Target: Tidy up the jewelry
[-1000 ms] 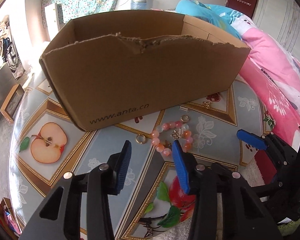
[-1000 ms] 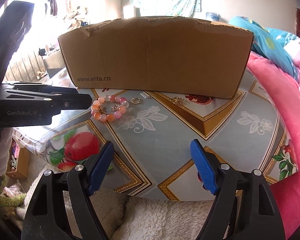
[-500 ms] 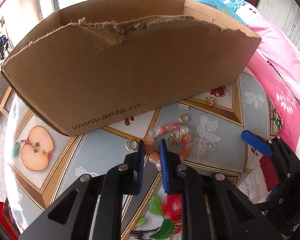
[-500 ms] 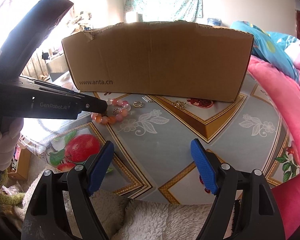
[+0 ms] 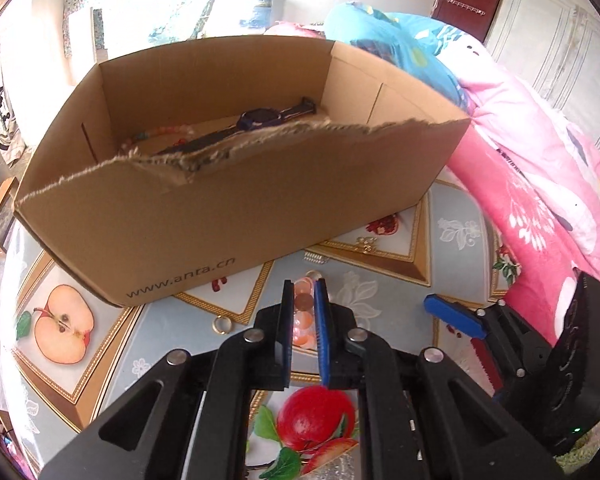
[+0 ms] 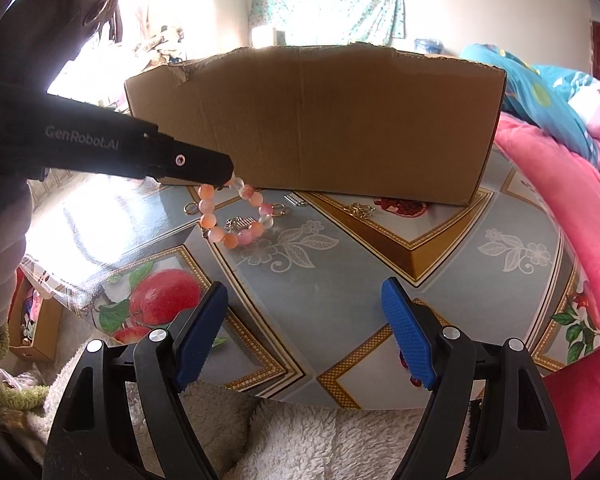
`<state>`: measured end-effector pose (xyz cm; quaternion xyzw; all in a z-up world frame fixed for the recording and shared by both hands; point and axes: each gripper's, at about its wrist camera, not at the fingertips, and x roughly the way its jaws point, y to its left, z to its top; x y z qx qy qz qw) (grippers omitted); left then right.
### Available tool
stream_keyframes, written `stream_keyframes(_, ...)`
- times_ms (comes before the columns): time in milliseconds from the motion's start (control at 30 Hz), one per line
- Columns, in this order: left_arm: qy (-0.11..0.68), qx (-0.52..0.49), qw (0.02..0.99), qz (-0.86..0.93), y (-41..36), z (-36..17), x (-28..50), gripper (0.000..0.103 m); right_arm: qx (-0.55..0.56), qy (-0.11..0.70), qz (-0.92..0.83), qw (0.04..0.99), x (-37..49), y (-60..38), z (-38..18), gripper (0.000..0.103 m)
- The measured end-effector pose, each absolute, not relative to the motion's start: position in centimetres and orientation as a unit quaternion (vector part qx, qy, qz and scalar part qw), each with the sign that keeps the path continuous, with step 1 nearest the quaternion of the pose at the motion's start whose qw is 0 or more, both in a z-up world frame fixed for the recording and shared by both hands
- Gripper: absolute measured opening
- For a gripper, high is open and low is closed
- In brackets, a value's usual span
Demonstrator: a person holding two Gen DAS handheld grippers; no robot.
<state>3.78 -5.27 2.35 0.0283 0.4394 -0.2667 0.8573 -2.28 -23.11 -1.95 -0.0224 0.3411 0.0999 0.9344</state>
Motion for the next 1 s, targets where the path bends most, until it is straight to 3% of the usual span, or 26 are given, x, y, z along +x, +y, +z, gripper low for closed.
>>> stream_keyframes(400, 0.431, -0.026, 0.860, -0.273, -1.9, 5.1, 2.6, 0.009, -0.023, 0.341, 0.101, 0.935, -2.3, -23.1, -2.0, 0.075)
stream_keyframes(833, 0.459, -0.084, 0.859, -0.208, 4.0, 2.9, 3.2, 0.009, -0.022, 0.341, 0.098, 0.935, -2.3, -22.8, -2.0, 0.075)
stream_keyframes(1000, 0.467, -0.049, 0.867, -0.166, 4.4, 2.0, 3.9, 0.010, -0.022, 0.340, 0.098, 0.935, -2.3, -22.8, -1.9, 0.076)
